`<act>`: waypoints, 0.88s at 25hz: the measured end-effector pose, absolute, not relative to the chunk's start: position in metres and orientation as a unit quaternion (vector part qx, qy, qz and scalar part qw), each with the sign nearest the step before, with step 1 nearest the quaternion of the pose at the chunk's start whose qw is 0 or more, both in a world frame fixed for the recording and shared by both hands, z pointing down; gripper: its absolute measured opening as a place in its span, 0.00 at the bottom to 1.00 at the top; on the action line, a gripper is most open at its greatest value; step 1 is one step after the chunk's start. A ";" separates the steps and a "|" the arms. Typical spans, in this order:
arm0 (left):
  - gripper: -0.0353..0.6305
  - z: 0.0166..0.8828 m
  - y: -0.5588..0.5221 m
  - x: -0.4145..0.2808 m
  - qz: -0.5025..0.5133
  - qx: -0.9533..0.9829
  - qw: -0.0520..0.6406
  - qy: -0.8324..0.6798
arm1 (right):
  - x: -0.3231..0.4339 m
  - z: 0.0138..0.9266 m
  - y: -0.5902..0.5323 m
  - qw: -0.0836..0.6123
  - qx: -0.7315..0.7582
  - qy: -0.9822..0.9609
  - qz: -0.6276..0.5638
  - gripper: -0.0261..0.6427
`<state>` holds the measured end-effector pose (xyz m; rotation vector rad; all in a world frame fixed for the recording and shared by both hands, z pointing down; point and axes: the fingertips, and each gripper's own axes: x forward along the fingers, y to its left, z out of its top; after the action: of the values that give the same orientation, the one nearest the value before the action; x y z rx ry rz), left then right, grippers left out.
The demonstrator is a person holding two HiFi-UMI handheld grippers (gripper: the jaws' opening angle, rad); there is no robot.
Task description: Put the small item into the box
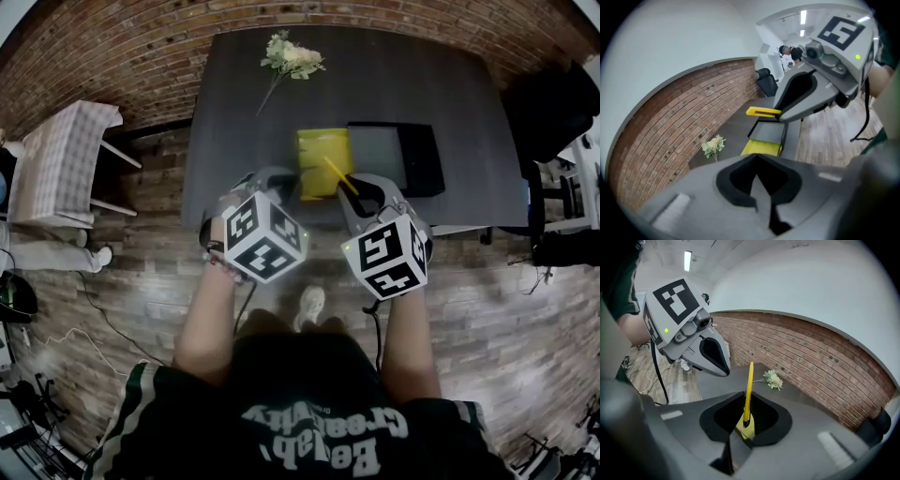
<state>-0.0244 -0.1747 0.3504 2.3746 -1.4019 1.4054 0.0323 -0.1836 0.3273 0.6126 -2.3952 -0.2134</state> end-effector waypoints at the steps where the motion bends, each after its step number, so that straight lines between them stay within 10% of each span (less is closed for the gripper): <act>1: 0.06 0.351 -0.177 -0.024 0.454 0.767 0.023 -0.453 | 0.032 0.328 -0.186 0.325 0.232 -0.913 -0.082 0.11; 22: 0.06 0.357 -0.213 -0.052 0.420 0.805 0.026 -0.419 | -0.002 0.341 -0.216 0.352 0.246 -0.900 -0.071 0.11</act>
<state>-0.0518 -0.2129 0.3573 2.4874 -1.2949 1.2976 -0.0022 -0.2162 0.3412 0.6354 -2.3298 -0.1838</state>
